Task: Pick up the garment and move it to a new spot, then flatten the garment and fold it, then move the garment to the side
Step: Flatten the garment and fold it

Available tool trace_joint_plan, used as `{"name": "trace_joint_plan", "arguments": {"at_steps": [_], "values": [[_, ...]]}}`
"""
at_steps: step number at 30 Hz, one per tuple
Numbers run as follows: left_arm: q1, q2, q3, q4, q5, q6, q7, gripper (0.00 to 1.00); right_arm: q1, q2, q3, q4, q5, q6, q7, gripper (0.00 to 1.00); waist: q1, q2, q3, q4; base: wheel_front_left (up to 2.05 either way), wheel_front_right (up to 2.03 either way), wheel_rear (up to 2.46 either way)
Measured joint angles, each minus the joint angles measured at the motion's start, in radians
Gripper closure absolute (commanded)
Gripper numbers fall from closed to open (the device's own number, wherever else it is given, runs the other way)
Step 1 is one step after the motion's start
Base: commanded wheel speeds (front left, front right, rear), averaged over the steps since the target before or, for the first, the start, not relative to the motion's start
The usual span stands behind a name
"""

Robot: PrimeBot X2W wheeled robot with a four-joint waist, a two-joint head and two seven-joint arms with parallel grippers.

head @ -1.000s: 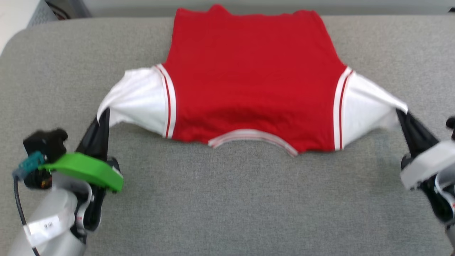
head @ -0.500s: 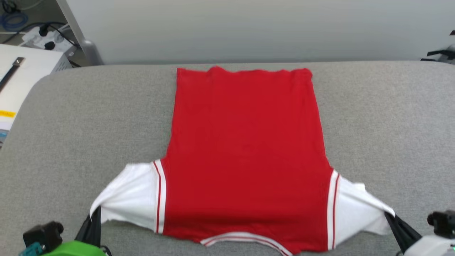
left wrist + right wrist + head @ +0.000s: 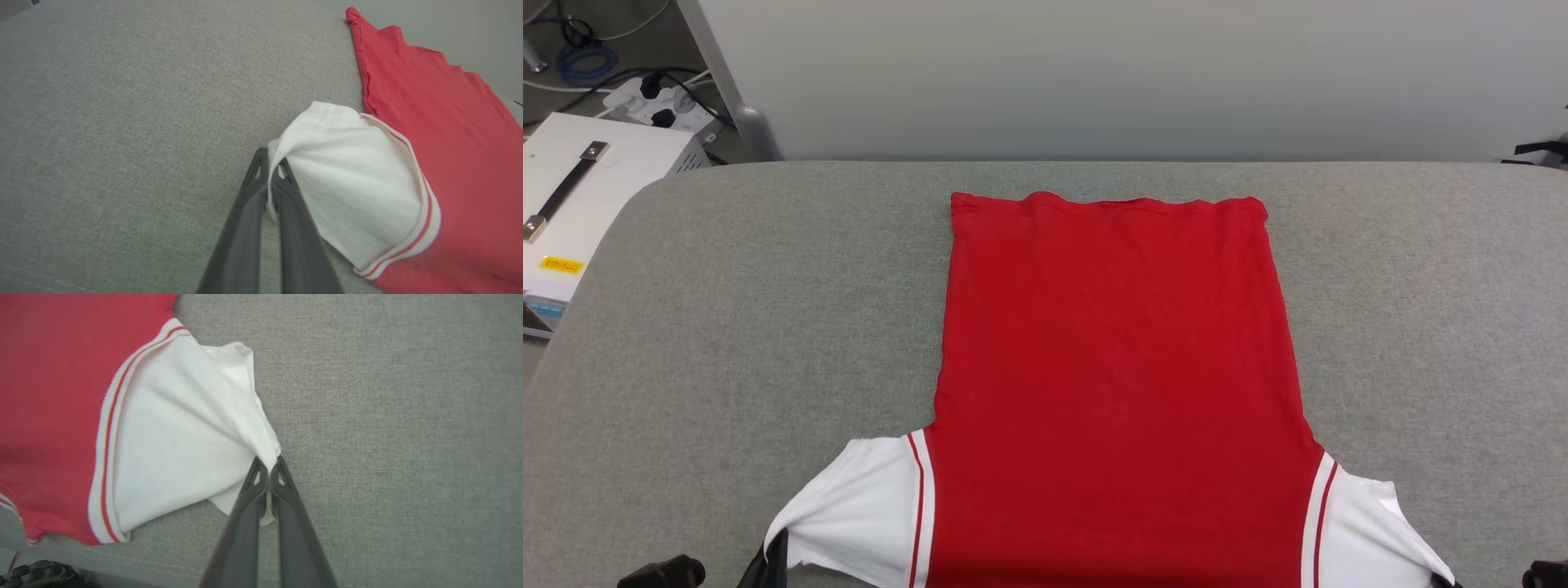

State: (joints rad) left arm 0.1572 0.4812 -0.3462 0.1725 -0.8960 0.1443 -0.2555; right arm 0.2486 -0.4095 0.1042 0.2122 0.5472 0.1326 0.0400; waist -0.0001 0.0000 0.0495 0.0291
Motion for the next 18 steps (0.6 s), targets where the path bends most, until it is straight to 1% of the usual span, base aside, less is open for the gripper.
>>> {"name": "trace_joint_plan", "arguments": {"at_steps": [1, 2, 7, 11, 14, 18], "values": [[-0.001, -0.002, -0.002, 0.002, 0.001, -0.001, 0.0, 1.0, 0.0, 0.002, -0.001, -0.003, -0.001, 0.0, 0.001, 0.55, 0.0, 0.0, 0.001, 0.001, 0.0, 0.0, 0.0], [-0.002, -0.005, -0.006, 0.002, 0.003, -0.009, 0.0, 1.0, -0.001, 0.002, -0.002, -0.009, -0.005, 0.0, 0.001, 0.0, 0.0, 0.0, 0.003, 0.001, 0.0, 0.0, 0.0], [-0.016, -0.013, -0.015, -0.004, 0.02, -0.018, 0.0, 1.0, -0.023, 0.001, -0.012, -0.052, -0.025, -0.001, -0.006, 0.0, 0.0, 0.0, 0.013, 0.003, 0.0, 0.0, 0.0], [-0.034, -0.023, -0.018, -0.026, 0.033, -0.023, 0.0, 1.0, -0.073, -0.006, -0.037, -0.127, -0.035, -0.001, -0.006, 0.0, 0.0, 0.0, 0.028, 0.007, 0.0, 0.0, 0.0], [-0.054, -0.026, -0.019, -0.048, 0.048, -0.023, 0.0, 1.0, -0.152, -0.03, -0.079, -0.196, -0.053, -0.001, 0.001, 0.0, 0.0, 0.0, 0.046, 0.014, 0.0, 0.0, 0.0], [-0.086, -0.032, -0.018, -0.081, 0.064, -0.023, 0.0, 1.0, -0.292, -0.067, -0.106, -0.258, -0.071, -0.001, 0.044, 0.0, 0.0, 0.0, 0.078, 0.026, 0.0, 0.0, 0.0]]}}
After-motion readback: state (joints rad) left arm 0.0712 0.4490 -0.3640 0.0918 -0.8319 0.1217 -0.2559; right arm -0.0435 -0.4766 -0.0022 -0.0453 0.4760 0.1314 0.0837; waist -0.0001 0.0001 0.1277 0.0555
